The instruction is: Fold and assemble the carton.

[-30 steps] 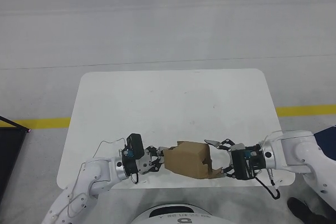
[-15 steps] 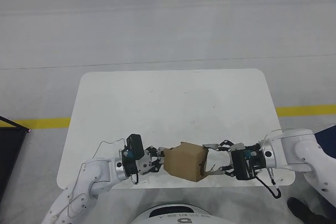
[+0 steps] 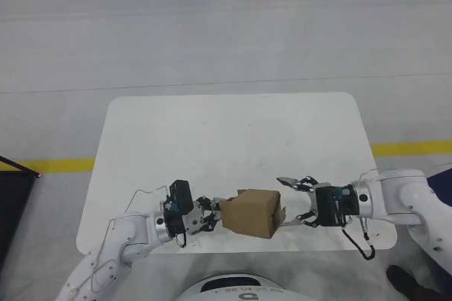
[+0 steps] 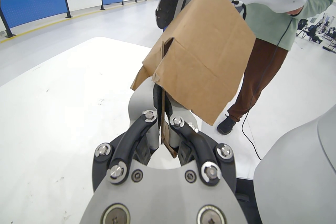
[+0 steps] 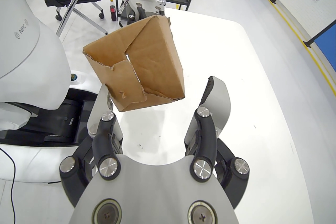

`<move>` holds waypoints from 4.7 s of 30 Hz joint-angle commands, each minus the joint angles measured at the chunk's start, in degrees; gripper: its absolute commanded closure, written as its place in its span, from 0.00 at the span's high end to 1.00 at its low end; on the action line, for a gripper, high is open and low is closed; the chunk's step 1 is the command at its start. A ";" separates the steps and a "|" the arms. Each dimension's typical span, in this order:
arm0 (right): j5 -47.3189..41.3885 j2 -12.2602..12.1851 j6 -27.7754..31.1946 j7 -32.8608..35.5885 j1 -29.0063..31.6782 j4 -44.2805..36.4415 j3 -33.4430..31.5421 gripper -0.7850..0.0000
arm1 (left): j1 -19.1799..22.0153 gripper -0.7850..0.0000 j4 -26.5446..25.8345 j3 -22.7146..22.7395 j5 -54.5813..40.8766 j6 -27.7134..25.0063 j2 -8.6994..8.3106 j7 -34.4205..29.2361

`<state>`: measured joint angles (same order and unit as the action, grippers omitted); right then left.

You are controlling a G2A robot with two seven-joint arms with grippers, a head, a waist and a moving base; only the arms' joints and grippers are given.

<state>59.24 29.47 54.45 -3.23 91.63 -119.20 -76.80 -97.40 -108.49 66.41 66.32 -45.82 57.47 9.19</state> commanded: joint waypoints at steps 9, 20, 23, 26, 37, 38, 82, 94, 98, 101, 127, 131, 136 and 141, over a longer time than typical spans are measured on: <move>-4.52 1.41 -6.80 -0.48 0.85 1.07 1.99 1.00 | -0.13 0.00 0.12 0.56 -0.63 1.61 0.04 2.17; -12.45 3.31 -14.89 -3.83 1.75 3.13 3.63 1.00 | -0.36 0.00 -0.03 1.25 -1.02 4.08 0.17 4.39; -13.90 3.75 -15.84 -3.33 1.69 3.24 4.10 1.00 | -0.44 0.00 -0.07 1.39 -1.16 4.82 0.22 4.95; -14.23 4.18 -16.37 -2.56 1.51 3.27 4.75 1.00 | -0.47 0.00 -0.03 1.50 -1.44 5.40 0.27 5.13; -14.72 5.82 -19.93 -0.49 0.93 3.10 6.89 1.00 | -0.19 0.00 0.20 1.64 -1.94 6.34 0.43 5.36; -14.63 5.97 -20.29 -0.13 0.77 3.06 7.08 1.00 | -0.14 0.00 0.19 1.62 -1.97 6.35 0.44 5.32; -14.24 9.86 -22.75 5.73 1.43 2.14 5.81 1.00 | -1.03 0.00 0.20 2.11 -1.71 5.66 0.63 5.83; -16.11 9.84 -21.80 5.33 5.57 2.70 -0.84 1.00 | -1.04 0.00 1.26 2.09 -5.57 5.10 0.82 6.32; -16.40 10.03 -21.30 5.94 6.29 1.90 -1.48 1.00 | -1.06 0.00 2.33 1.59 -9.23 4.94 0.94 4.45; -16.37 10.24 -21.24 6.30 6.51 1.42 -1.55 1.00 | -0.58 0.00 2.86 1.15 -13.34 5.32 1.06 1.82; -13.38 13.04 -22.82 10.93 0.97 1.64 4.76 1.00 | 0.20 0.00 2.86 1.42 -15.77 5.68 1.26 -3.48; -13.25 13.40 -22.83 11.35 0.35 2.10 5.24 1.00 | 0.23 0.00 2.90 1.50 -15.90 5.51 1.29 -3.50; -13.31 13.81 -22.84 11.92 -0.24 2.65 5.64 1.00 | 0.33 0.00 2.97 1.51 -16.09 5.51 1.35 -3.67; -13.43 14.20 -22.89 12.71 -0.85 3.23 6.06 1.00 | 0.60 0.00 3.06 1.49 -16.41 5.44 1.42 -3.92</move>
<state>45.85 43.60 31.55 9.38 90.89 -116.07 -70.82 -96.85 -105.45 67.91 49.94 -40.37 58.88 5.32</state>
